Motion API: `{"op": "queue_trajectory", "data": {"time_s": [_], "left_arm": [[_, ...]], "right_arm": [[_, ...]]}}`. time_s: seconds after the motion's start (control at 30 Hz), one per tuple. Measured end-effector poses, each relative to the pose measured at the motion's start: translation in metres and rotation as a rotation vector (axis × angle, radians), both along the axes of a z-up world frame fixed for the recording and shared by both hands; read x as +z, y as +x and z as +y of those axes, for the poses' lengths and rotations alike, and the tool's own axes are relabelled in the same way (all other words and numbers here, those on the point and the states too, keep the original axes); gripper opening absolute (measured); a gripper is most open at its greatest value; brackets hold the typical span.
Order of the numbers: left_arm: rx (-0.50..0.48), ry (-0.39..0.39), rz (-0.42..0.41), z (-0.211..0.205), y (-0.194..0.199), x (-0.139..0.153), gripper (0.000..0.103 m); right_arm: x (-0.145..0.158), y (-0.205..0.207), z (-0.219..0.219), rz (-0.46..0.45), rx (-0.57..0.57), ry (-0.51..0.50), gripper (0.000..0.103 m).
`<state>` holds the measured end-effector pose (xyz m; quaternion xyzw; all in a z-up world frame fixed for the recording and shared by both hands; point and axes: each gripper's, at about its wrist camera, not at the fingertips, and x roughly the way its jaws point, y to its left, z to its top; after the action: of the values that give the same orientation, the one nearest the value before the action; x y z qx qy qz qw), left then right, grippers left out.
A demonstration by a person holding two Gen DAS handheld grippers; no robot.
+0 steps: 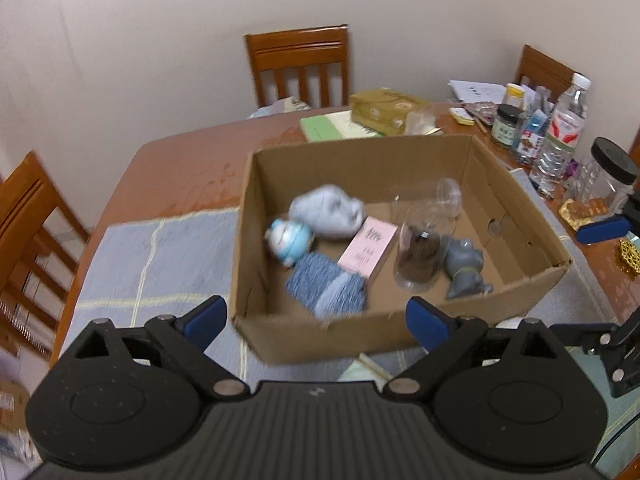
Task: Organize objects
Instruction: 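Carry the grey toy into the box with the right gripper while the left drops the white sock in, then withdraw both grippers from the box toward the gold capsule jar and green tissue pack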
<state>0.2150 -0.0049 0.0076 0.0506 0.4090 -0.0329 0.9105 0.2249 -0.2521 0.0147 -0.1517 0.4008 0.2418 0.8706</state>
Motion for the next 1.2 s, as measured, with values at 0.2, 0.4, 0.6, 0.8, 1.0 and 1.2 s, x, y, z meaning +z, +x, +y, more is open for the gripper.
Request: {"op": "queue_trajectory", "data": {"time_s": [0.2,0.4,0.6,0.8,1.0,1.2], "left_arm": [[0.094,-0.009,0.037,0.007,-0.024,-0.014,0.096],[0.198,-0.003,0.061,0.009,-0.040,-0.039,0.096],[0.287,0.007,0.123,0.011,-0.041,-0.068,0.096],[0.312,0.002,0.148,0.011,-0.037,-0.080,0.096],[0.292,-0.007,0.189,0.011,-0.031,-0.090,0.096],[0.294,-0.016,0.214,0.017,-0.024,-0.108,0.096]], "right_arm": [[-0.009,-0.022,-0.005,-0.006,-0.035,-0.003,0.103],[-0.028,-0.037,-0.015,0.018,-0.042,0.006,0.103],[-0.049,-0.042,-0.027,0.039,-0.044,-0.015,0.103],[-0.067,-0.043,-0.038,0.072,-0.017,-0.057,0.103],[-0.072,-0.048,-0.035,0.098,0.014,-0.042,0.103],[-0.070,-0.055,-0.025,0.115,0.003,-0.009,0.103]]}}
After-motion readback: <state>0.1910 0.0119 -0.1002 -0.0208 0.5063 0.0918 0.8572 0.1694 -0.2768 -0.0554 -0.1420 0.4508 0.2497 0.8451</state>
